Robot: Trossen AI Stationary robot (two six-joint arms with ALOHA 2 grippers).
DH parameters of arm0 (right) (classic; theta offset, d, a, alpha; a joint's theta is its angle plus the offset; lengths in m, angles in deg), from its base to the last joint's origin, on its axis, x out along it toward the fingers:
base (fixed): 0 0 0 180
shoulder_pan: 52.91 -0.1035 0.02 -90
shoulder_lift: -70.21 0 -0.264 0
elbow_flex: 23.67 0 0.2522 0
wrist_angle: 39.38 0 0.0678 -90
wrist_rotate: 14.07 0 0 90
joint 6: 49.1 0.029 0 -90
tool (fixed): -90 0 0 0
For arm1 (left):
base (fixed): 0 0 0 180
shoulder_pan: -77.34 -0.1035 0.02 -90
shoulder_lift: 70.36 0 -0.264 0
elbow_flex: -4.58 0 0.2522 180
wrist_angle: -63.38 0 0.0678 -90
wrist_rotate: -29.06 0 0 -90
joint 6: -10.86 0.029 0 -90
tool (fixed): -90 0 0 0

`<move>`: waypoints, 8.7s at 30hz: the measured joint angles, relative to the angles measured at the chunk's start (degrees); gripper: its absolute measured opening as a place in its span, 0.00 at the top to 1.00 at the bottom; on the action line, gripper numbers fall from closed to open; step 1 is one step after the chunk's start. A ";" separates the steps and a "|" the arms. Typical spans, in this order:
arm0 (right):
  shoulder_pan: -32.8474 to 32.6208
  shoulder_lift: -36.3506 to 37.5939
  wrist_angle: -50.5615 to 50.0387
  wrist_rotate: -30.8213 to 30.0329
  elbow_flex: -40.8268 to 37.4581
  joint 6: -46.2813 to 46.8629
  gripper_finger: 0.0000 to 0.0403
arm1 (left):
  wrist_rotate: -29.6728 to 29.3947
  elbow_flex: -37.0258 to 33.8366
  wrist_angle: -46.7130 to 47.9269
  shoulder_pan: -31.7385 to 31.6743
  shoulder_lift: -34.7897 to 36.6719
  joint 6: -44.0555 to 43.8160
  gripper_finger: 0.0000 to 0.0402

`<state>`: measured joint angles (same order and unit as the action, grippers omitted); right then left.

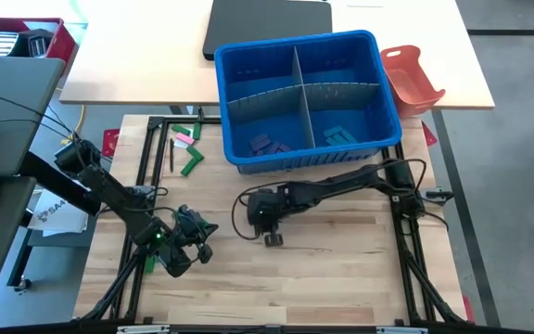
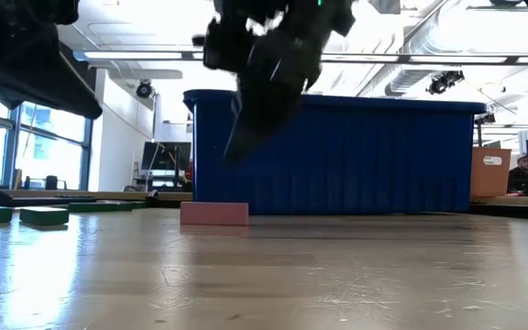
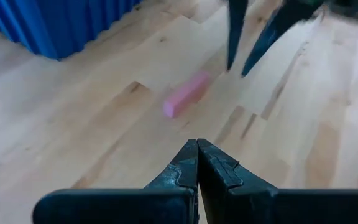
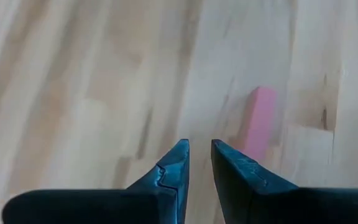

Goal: Sort blocks
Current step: Put the pink block into the blue bin with the other pink block, then move the blocks to the center of the table

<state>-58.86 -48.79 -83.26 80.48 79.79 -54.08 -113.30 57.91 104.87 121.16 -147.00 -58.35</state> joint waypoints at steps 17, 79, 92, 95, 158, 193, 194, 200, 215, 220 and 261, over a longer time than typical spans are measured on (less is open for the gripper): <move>1.10 -1.91 11.36 -5.84 -4.64 5.01 0.44 | 1.93 0.00 -0.32 -3.46 0.01 2.29 1.00; 66.71 -10.97 -28.50 0.21 37.63 15.21 0.88 | 8.72 0.00 -1.03 -21.04 0.04 16.39 1.00; 67.57 -17.86 -35.77 -0.12 37.68 15.46 0.88 | 11.72 0.00 -4.99 -21.19 0.04 17.49 1.00; 67.57 -18.27 -35.93 -0.03 37.82 15.45 0.86 | 11.83 0.00 -4.97 -21.19 0.04 17.46 1.00; 10.76 24.57 -50.81 -36.54 37.82 8.43 0.49 | 23.06 0.28 -5.24 -95.24 -9.13 41.19 0.81; 9.31 24.55 -57.74 -39.49 37.82 15.26 0.49 | 20.74 0.66 -8.06 -86.77 -15.82 43.31 0.99; 9.02 24.55 -57.74 -39.49 37.82 15.26 0.49 | 20.94 0.65 -6.73 -85.72 -15.79 42.62 0.99; 7.29 24.55 -57.74 -39.49 37.82 15.35 0.49 | 20.60 0.68 1.38 -77.74 -15.68 36.66 0.99; 5.06 24.55 -57.76 -41.41 37.82 15.46 0.49 | 18.40 0.28 15.13 -51.36 -14.39 13.26 0.99; 5.07 24.55 -57.76 -41.53 37.82 13.90 0.49 | 19.20 0.20 17.28 -47.22 -12.75 10.59 0.99; -4.48 24.50 -55.49 -40.75 28.97 12.29 0.49 | 12.73 4.28 9.01 -68.63 1.94 32.97 0.97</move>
<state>-63.34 -24.28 -138.74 39.73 108.76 -41.79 -100.57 62.20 113.88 52.53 -145.07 -25.38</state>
